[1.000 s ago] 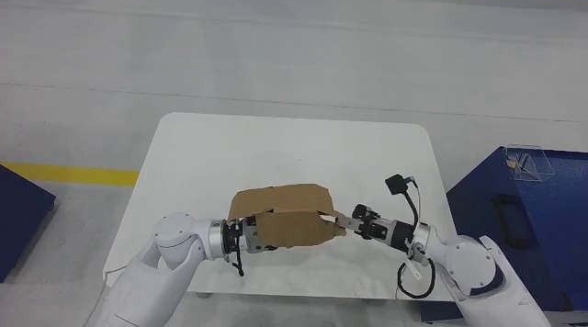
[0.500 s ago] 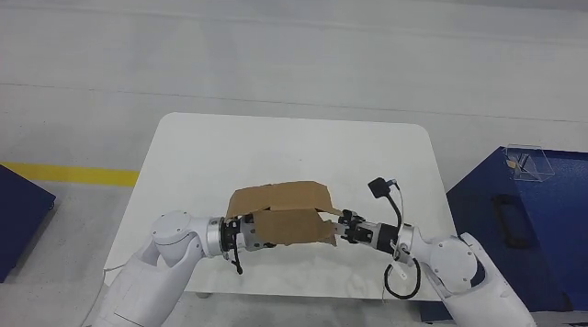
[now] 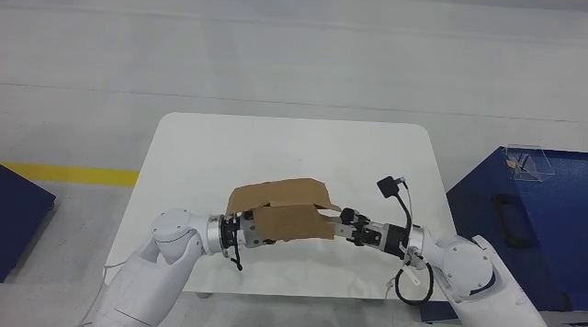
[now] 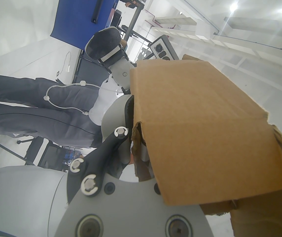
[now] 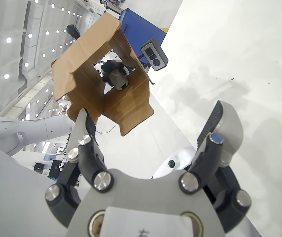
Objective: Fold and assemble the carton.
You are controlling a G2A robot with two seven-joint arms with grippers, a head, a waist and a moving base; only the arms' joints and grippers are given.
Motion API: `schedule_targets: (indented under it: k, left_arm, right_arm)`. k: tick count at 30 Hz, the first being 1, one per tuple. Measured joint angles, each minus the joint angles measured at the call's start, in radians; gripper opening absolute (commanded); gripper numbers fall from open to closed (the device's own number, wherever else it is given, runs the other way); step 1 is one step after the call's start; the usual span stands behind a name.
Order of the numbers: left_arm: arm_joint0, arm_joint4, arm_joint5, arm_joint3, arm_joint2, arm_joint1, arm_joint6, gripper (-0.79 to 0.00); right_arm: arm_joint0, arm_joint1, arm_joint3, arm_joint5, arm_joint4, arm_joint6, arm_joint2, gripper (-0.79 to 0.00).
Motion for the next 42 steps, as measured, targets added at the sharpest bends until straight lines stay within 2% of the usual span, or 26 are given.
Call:
schedule_targets:
  k: [13, 31, 42]
  left_arm:
    - [-0.007, 0.019, -0.025, -0.006, 0.018, -0.001, 0.031, -0.785]
    - [0.038, 0.021, -0.195, -0.05, -0.014, 0.012, -0.098, -0.785]
    - [0.069, 0.077, -0.271, -0.101, 0.008, 0.018, -0.15, -0.785]
  right_arm:
    - [0.016, -0.003, -0.033, 0.022, -0.058, -0.004, -0.039, 0.0]
    - [0.004, 0.01, -0.043, 0.046, -0.035, 0.027, 0.052, 0.0]
    - [0.015, 0.008, -0.04, 0.059, -0.04, 0.01, 0.034, 0.0]
